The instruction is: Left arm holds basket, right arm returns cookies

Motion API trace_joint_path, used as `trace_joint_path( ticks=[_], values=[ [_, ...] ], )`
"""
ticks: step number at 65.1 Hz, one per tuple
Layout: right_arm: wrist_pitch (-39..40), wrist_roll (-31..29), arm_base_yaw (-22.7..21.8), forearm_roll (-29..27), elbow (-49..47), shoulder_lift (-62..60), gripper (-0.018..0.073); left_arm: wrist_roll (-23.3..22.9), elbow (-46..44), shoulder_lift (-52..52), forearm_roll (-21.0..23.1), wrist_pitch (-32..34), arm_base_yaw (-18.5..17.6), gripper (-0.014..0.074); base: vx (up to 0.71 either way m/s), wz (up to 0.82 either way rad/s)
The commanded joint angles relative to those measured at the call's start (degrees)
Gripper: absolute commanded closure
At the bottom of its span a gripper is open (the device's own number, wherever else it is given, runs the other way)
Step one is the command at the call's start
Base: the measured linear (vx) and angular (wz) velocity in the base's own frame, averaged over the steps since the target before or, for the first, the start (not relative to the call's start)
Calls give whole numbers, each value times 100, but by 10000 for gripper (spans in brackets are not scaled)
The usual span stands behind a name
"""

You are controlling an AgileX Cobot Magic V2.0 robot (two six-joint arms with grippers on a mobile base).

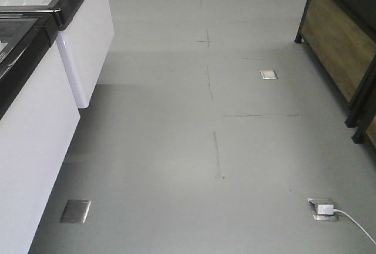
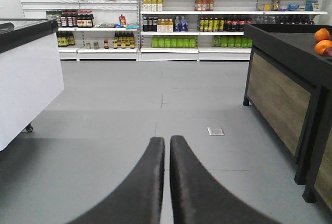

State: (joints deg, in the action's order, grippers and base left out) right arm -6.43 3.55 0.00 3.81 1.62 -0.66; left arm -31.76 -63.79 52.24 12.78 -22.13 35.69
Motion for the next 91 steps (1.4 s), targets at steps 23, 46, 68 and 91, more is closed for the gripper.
trace_joint_path(
  ticks=[23, 46, 68, 91],
  values=[
    [389, -25, -4, 44, 101, -73, 565, -242, 1666, -59, 2738, 2162, 504, 105, 0, 0],
    [389, -25, -4, 44, 101, -73, 565, -238, 1838, 123, 2742, 3196, 497, 105, 0, 0],
    [389, -25, -4, 44, 101, -73, 565, -316, 1838, 632, 2733, 3498, 433, 105, 0, 0],
    [389, -25, -4, 44, 101, -73, 565, -1007, 1832, 1278, 2715, 4285, 7, 105, 0, 0]
  ],
)
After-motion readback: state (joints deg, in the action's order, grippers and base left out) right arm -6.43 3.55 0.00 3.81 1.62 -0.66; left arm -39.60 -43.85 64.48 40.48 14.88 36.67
